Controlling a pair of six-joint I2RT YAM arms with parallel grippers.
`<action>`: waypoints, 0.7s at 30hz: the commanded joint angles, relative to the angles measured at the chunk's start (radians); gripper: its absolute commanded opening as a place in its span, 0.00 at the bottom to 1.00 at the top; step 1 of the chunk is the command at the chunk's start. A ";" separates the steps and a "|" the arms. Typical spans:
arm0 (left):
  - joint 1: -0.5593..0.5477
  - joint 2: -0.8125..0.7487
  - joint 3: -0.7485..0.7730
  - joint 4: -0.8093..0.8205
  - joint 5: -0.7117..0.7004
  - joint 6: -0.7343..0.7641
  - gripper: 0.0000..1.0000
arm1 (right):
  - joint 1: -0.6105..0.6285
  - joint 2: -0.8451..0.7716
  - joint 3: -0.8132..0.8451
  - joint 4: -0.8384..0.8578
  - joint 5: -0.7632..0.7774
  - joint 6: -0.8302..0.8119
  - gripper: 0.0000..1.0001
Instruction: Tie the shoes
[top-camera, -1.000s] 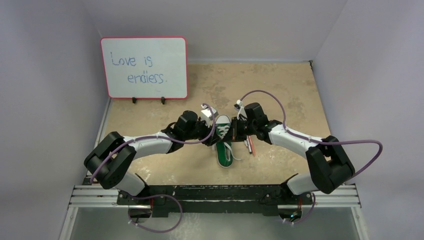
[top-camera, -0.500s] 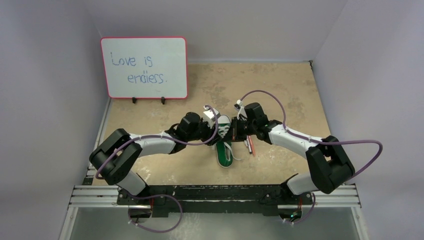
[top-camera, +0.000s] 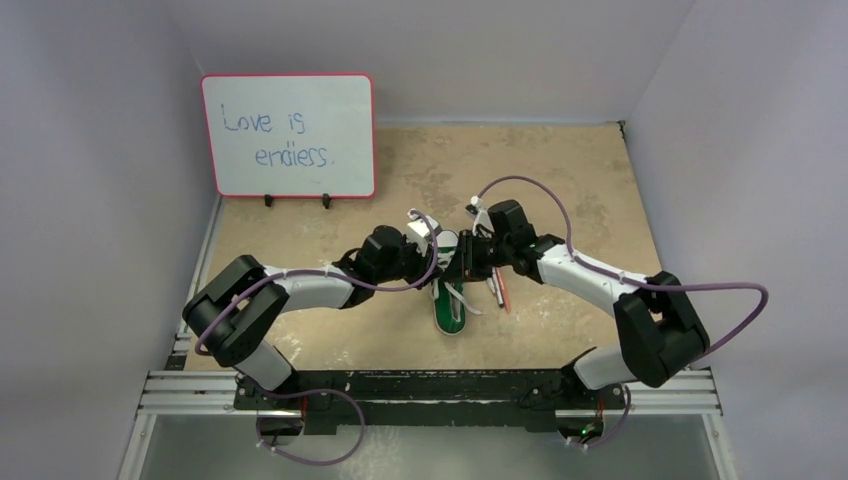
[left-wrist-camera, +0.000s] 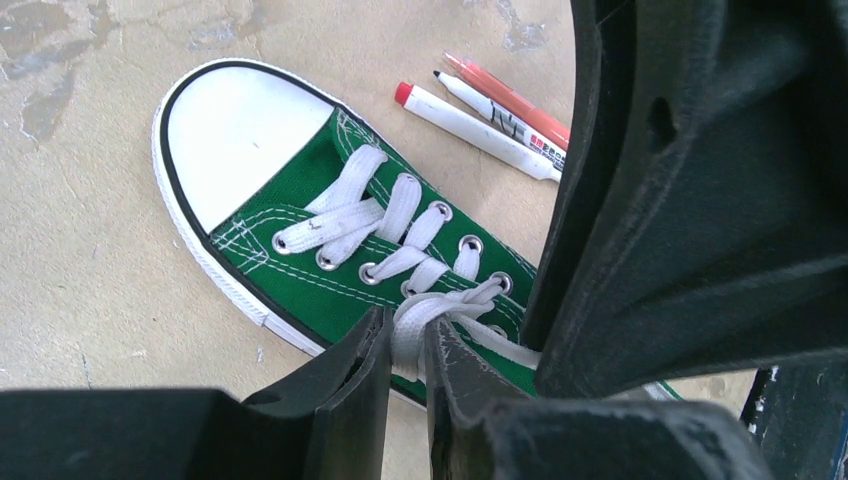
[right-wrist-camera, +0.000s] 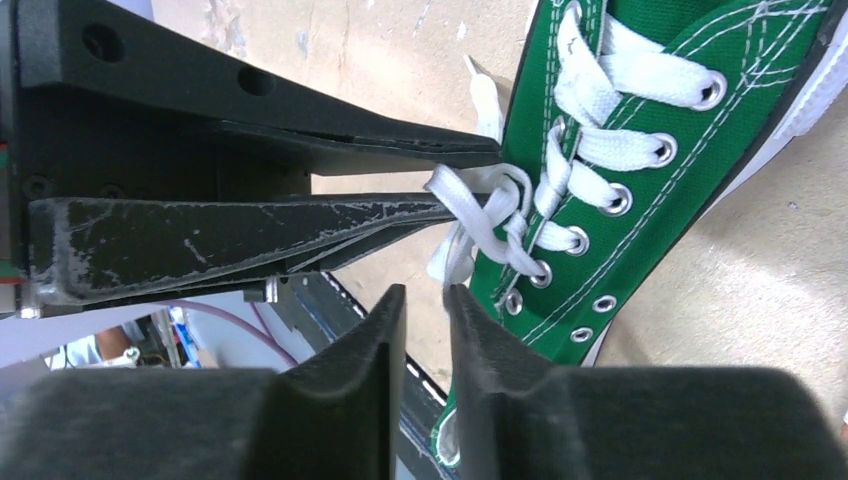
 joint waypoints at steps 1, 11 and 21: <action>-0.007 0.004 0.005 0.082 -0.008 -0.010 0.17 | -0.024 -0.047 0.095 -0.103 -0.029 -0.080 0.33; -0.010 0.012 0.002 0.096 -0.013 -0.020 0.17 | -0.092 0.097 0.259 -0.268 -0.079 -0.353 0.32; -0.012 -0.001 -0.018 0.139 -0.034 -0.068 0.16 | -0.091 0.177 0.223 -0.127 -0.204 -0.338 0.31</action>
